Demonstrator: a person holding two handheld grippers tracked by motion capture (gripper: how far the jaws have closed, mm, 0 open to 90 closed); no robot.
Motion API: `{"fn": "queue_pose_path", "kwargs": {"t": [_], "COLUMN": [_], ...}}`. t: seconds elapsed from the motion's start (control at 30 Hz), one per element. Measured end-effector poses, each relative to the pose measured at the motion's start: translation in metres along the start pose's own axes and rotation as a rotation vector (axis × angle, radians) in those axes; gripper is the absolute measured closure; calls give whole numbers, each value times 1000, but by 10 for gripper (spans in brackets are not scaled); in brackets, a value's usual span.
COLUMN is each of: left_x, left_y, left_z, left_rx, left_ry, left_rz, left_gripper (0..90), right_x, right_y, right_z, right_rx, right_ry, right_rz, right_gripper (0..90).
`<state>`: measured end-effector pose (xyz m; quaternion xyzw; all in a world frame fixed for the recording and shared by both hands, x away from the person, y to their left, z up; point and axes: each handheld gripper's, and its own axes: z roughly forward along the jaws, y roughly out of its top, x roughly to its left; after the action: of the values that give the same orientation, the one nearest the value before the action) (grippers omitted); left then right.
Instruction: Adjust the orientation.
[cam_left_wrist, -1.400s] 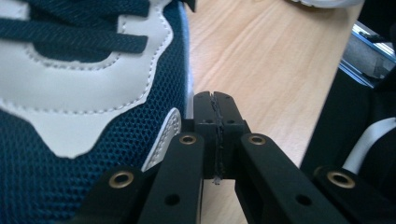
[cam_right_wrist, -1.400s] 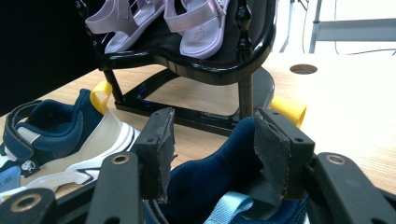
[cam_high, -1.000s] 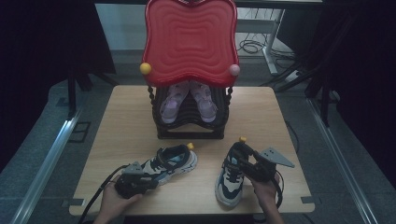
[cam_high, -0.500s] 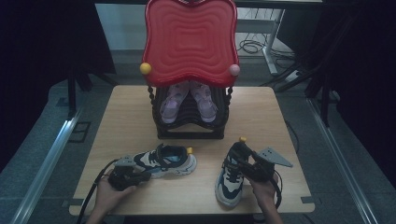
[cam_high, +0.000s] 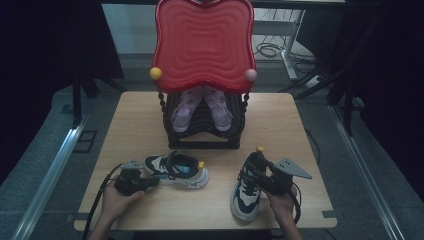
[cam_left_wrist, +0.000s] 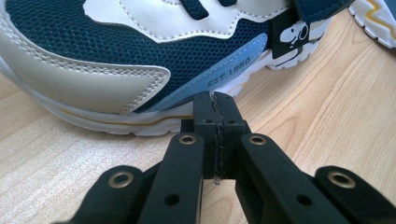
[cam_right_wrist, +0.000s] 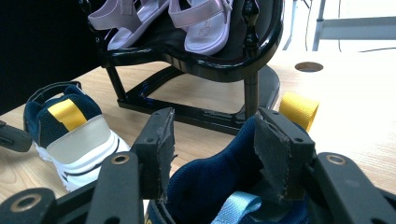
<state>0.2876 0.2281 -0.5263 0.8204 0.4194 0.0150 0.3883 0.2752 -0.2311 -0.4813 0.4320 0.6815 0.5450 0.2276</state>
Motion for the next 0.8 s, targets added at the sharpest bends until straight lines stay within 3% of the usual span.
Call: {"fn": "queue_pose_path", "kwargs": {"t": [0.43, 0.57, 0.7, 0.8], "left_x": [-6, -8, -10, -10], "left_y": [0, 2, 4, 4], "left_z": [-11, -22, -27, -32], "left_rx": [-19, -21, -1, -16], "left_ry": [10, 3, 39, 64], "left_rz": [25, 28, 10, -5], "left_gripper": [846, 712, 507, 430], "right_x": [3, 8, 16, 22], "right_y": [2, 5, 8, 10], "right_z": [-2, -1, 3, 6], "right_rx": [-4, -6, 9, 25], "right_ry": [-4, 0, 16, 52], "right_rz": [-18, -23, -38, -23], "right_gripper": [479, 479, 477, 479]}}
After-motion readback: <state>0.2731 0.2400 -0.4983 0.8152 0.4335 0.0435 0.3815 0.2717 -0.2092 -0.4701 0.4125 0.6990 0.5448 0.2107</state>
